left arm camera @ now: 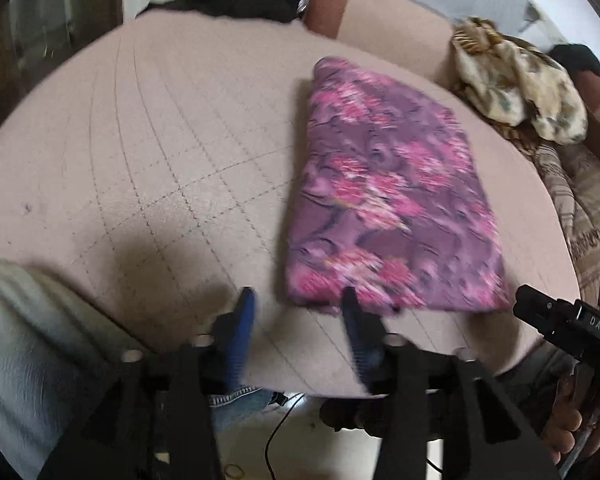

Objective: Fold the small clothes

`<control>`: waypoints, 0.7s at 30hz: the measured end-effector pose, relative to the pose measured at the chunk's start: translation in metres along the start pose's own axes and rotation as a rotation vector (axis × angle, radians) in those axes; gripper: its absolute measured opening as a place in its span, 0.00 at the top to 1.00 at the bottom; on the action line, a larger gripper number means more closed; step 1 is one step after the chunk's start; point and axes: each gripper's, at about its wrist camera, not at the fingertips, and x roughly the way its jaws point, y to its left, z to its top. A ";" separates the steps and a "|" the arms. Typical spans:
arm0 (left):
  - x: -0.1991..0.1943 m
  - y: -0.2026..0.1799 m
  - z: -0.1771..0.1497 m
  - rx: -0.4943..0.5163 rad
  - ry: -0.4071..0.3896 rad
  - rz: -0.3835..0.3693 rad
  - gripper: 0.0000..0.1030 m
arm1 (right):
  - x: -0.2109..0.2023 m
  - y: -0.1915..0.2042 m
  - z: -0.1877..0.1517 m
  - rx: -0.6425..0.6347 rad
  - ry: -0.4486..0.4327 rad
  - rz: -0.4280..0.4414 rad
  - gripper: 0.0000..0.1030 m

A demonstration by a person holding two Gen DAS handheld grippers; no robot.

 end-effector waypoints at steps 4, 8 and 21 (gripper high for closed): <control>-0.031 -0.012 -0.016 0.044 -0.080 0.023 0.36 | -0.017 0.003 -0.030 -0.015 -0.009 -0.011 0.41; -0.072 -0.021 -0.026 0.067 -0.147 0.010 0.28 | -0.043 0.020 -0.059 -0.044 -0.037 -0.108 0.35; -0.171 -0.041 -0.020 0.119 -0.264 0.073 0.12 | -0.139 0.123 -0.083 -0.260 -0.223 -0.287 0.21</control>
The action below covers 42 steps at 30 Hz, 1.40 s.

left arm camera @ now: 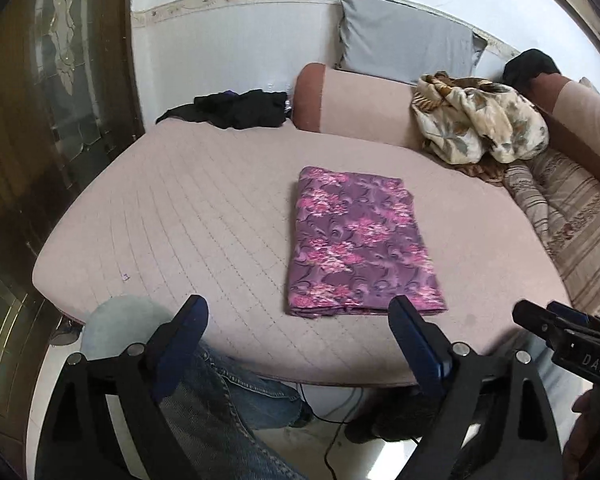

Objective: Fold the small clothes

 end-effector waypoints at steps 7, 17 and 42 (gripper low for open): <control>-0.045 -0.009 0.018 0.001 -0.065 0.027 0.12 | -0.056 0.011 0.010 -0.018 -0.101 0.000 0.17; -0.074 -0.018 0.022 0.021 -0.105 0.054 0.12 | -0.110 0.007 0.018 -0.028 -0.190 0.017 0.16; -0.099 -0.025 0.016 0.057 -0.118 0.101 0.08 | -0.139 0.018 0.020 -0.082 -0.234 -0.013 0.16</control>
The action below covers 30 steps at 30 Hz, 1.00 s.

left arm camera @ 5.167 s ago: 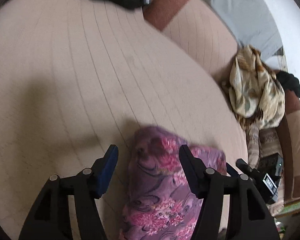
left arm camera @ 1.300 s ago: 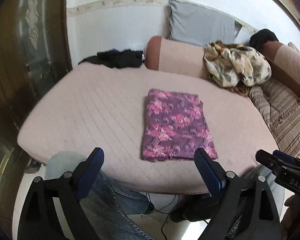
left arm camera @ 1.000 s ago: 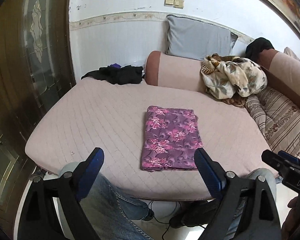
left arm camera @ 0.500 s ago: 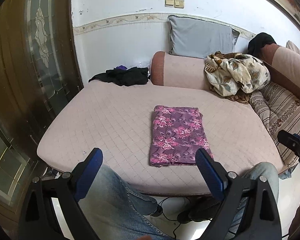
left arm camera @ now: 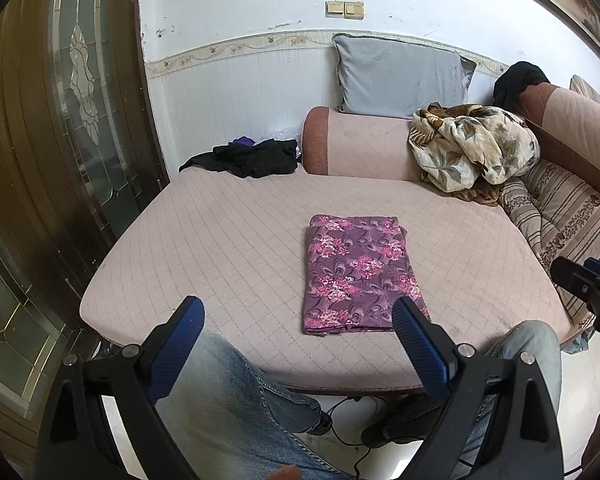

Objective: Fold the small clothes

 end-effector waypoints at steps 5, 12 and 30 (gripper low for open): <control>0.007 0.005 0.000 0.004 0.011 -0.004 0.08 | 0.001 0.003 0.000 -0.003 0.004 0.002 0.15; 0.015 0.009 0.000 0.008 0.028 -0.009 0.08 | 0.007 0.003 -0.001 -0.010 0.019 0.007 0.15; 0.037 0.007 -0.001 0.034 0.049 0.004 0.08 | 0.038 0.001 -0.001 -0.032 0.071 0.002 0.15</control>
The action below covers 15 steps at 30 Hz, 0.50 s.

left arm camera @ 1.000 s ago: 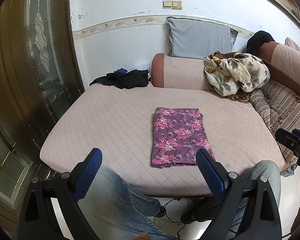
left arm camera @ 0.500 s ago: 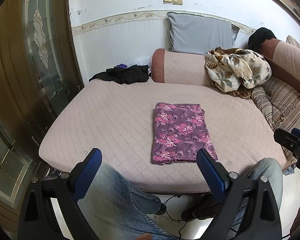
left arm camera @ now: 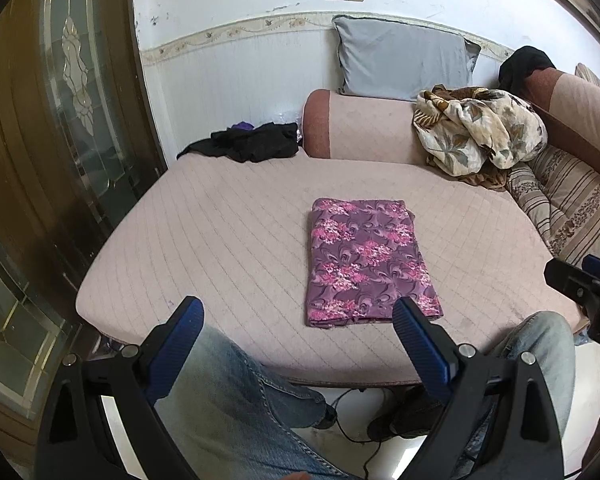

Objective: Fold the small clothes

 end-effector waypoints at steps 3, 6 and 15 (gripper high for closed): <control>0.005 -0.003 0.001 0.015 0.002 0.001 0.08 | 0.004 -0.001 0.001 0.000 0.003 -0.005 0.15; 0.011 -0.004 0.002 0.013 0.012 -0.002 0.08 | 0.010 -0.004 0.002 0.004 0.009 -0.005 0.15; 0.035 -0.003 0.003 0.000 0.057 0.000 0.08 | 0.031 -0.010 0.002 0.022 0.040 0.000 0.15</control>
